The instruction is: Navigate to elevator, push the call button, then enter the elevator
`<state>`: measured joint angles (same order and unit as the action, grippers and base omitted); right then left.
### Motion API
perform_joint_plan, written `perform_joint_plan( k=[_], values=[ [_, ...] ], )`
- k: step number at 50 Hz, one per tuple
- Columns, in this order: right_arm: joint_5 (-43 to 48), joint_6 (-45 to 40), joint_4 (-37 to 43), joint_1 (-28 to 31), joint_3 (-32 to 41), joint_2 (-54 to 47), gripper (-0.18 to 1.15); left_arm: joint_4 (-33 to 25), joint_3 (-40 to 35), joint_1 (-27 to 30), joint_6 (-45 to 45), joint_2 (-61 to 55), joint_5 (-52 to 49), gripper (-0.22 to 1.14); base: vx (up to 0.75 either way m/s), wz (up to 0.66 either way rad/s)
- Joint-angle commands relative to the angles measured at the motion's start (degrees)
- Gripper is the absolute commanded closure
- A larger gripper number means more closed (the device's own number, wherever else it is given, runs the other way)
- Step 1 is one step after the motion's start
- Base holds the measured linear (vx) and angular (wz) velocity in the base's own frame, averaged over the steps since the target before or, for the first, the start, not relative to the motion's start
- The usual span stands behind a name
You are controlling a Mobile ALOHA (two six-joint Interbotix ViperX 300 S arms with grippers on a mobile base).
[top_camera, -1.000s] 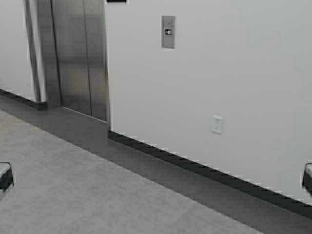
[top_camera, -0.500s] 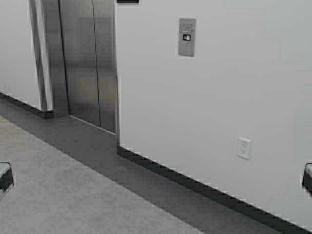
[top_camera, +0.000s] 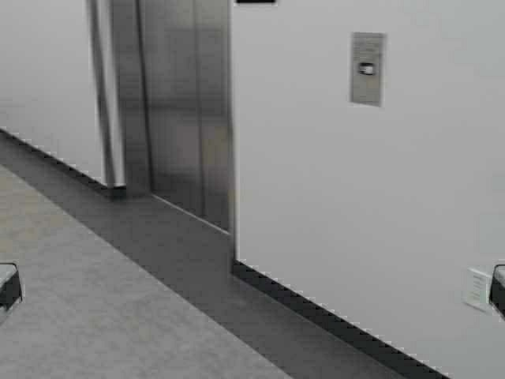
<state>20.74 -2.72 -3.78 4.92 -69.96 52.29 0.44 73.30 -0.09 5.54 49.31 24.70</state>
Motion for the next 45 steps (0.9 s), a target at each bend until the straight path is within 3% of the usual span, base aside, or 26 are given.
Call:
perform_joint_plan(
  k=[1, 23, 45],
  values=[
    [0.3, -0.2, -0.2, 0.1, 0.1, 0.7, 0.92, -0.1, -1.5, 0.0, 0.1, -0.6, 0.4, 0.89, 0.54, 0.28],
    [-0.9, 0.0, -0.3, 0.0, 1.6, -0.2, 0.92, -0.1, -0.5, 0.0, 0.6, 0.8, 0.4, 0.89, 0.53, 0.17],
    [-25.4, 2.2, -2.5, 0.4, 8.3, -3.5, 0.91, -0.2, -0.6, 0.0, 3.3, 0.8, -0.3, 0.89, 0.49, 0.03]
  ],
)
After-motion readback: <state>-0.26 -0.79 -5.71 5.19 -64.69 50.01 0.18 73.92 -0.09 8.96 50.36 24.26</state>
